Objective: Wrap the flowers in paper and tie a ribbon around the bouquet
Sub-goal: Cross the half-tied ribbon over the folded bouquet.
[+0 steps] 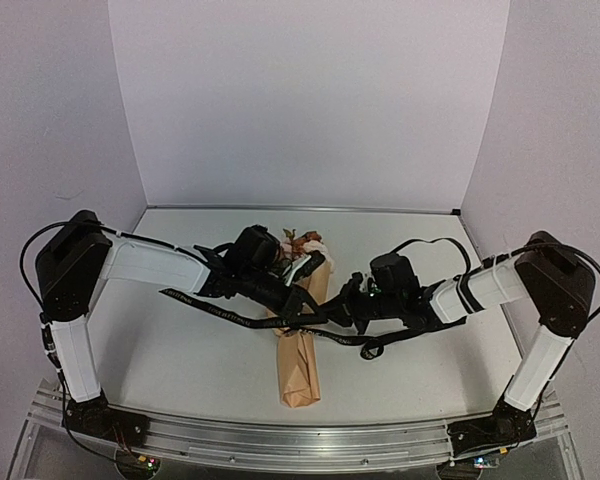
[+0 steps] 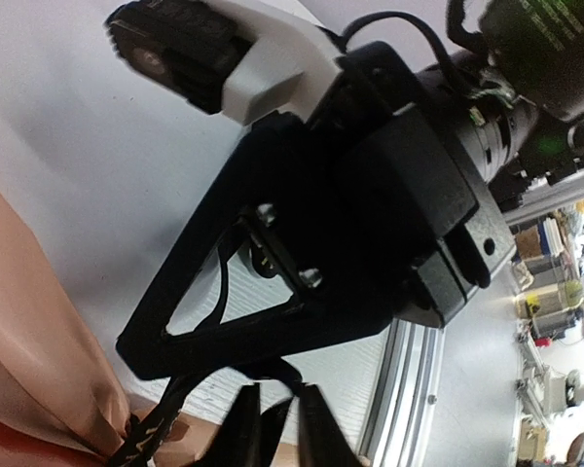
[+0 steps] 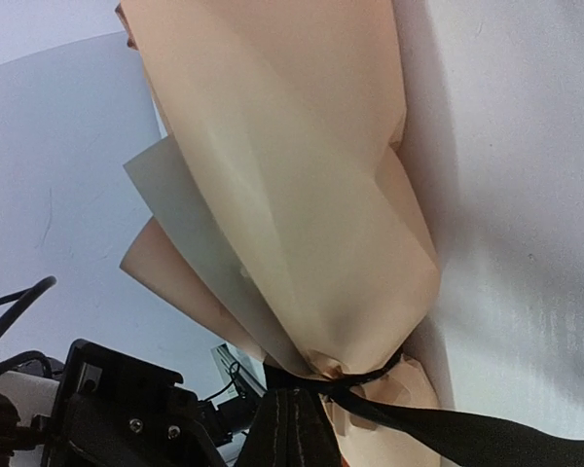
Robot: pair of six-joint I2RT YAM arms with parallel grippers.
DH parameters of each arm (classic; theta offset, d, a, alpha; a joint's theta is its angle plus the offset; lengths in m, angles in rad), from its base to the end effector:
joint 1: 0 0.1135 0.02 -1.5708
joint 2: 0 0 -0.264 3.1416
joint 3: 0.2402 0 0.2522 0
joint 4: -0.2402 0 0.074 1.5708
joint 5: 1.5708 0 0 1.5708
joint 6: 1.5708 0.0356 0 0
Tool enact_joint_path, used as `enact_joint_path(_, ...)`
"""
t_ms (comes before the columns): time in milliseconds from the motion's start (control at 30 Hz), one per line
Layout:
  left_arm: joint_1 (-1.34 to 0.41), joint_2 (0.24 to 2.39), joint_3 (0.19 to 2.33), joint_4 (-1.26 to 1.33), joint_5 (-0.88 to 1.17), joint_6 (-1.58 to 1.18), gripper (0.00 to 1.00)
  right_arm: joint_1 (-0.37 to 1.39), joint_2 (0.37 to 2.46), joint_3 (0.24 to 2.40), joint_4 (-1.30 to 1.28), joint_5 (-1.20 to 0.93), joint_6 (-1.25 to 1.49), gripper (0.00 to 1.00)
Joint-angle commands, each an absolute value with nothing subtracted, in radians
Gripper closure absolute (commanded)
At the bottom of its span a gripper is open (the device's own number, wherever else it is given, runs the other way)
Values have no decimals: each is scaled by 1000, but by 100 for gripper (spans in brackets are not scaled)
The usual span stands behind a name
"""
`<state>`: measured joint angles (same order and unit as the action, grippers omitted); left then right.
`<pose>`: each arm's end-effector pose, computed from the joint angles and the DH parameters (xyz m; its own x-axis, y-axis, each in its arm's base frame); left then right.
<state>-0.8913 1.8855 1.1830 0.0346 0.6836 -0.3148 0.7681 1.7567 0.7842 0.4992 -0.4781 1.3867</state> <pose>0.2384 -0.3309 0.1891 -0.6533 0.4267 -0.6254 0.7493 0.2456 -0.6150 0.2406 0.2552 0.1562 -0.9560 0.2901 0.0432 0.1555 0.3762 0.9134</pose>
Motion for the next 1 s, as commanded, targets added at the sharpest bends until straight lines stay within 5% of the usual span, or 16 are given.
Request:
enact_joint_path(0,-888,1814,1159,51,636,-311,72,762,1679,785,412,-423,1299,100)
enact_joint_path(67,-886,1785,1133,55,616,-314,61,763,1656,799,343,-400,1253,100)
enact_joint_path(467,-849,1580,1024,12,569,-258,43,818,1582,959,-23,-234,927,100)
enact_joint_path(967,-812,1752,1124,36,648,-171,39,856,1532,1032,-83,-136,735,100)
